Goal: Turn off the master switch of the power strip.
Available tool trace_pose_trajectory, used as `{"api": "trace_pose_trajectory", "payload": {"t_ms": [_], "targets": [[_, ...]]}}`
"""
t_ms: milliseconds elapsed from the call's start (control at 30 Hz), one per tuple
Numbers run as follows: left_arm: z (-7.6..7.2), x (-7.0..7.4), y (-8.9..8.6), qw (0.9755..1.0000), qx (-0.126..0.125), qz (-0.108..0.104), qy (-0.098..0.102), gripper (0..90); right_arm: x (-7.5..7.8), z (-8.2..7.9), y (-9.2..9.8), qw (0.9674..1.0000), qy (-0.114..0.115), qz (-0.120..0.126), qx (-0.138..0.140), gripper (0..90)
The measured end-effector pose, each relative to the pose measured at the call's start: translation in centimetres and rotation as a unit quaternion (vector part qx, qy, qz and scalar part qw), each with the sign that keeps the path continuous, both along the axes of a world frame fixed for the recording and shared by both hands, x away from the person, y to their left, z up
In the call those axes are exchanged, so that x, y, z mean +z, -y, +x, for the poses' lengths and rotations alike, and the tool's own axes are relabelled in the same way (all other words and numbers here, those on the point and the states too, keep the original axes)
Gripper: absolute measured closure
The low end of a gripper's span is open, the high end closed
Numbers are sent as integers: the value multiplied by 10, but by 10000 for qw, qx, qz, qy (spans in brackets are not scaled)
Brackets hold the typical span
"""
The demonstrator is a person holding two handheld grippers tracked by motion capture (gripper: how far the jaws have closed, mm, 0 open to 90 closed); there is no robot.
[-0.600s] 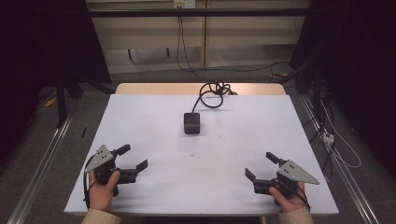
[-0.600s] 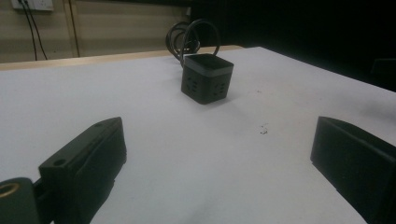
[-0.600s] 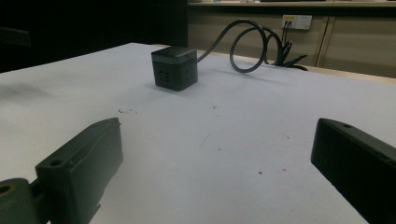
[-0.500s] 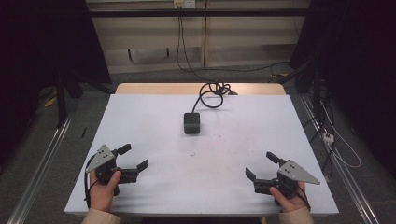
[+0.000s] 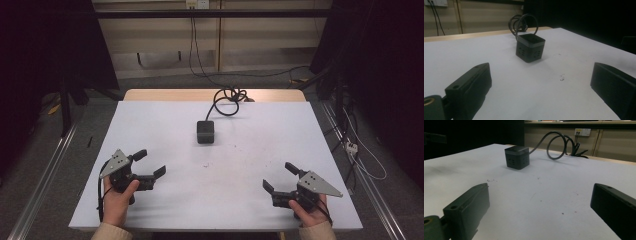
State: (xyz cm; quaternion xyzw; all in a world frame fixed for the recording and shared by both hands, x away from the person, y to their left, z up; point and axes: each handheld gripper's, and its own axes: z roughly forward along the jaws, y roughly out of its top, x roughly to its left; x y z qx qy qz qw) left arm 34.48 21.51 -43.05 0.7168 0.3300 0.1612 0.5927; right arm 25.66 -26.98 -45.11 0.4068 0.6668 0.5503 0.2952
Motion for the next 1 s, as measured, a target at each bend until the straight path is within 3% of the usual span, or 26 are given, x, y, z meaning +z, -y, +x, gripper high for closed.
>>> {"api": "trace_pose_trajectory", "payload": {"t_ms": [167,733,1000], "targets": [[3,2,6,10000,-46,-63,-8,32,1,0,1,10000,3,17,-22,19],[14,7,23,9997,-208,126,-79,32,1,0,1,10000,16,7,-17,19],[22,11,34,9996,-245,44,-124,43,1,0,2,10000,22,12,-23,20]]}}
